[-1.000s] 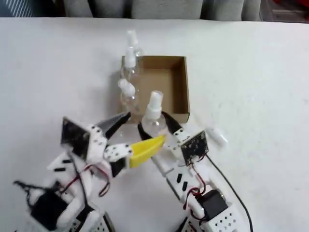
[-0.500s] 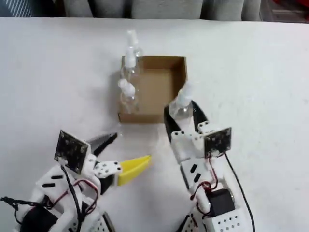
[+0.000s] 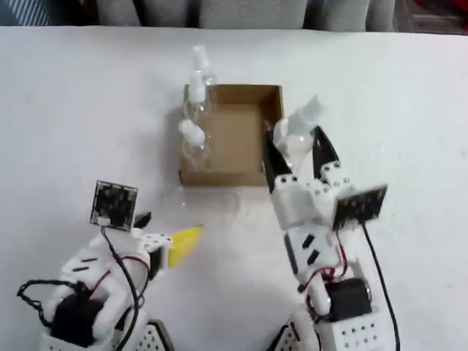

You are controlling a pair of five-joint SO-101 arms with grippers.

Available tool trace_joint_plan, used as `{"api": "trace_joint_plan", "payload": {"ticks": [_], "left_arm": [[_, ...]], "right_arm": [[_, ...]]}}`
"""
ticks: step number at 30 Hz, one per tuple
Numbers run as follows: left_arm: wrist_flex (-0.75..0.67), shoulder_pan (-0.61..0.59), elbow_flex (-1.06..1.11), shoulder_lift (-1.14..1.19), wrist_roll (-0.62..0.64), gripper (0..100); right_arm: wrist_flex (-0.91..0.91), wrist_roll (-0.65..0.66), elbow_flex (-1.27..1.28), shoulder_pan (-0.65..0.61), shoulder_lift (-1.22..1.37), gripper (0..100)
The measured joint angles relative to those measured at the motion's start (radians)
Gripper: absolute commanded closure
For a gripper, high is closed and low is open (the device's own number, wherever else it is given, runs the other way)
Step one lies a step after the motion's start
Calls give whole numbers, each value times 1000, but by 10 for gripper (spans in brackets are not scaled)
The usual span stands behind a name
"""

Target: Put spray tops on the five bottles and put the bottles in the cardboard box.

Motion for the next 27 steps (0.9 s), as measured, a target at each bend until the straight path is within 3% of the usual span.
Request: {"api": "trace_joint_plan", "payload": {"ticks": [3,7,15,20,27], "left_arm": [[-72,-23,63,0,0,987],[-230,-32,178,5,0,920],[-463,-80,428,3,0,970],[-489,-83,434,2,0,977],[-489,-83,434,2,0,977]], "right_arm": [[-80,0,-40,-3,124,983],[-204,0,-41,-3,269,983],[-480,0,-41,-3,572,983],[-644,0,-103,-3,795,983],[-680,0,-282,-2,1085,983]]}}
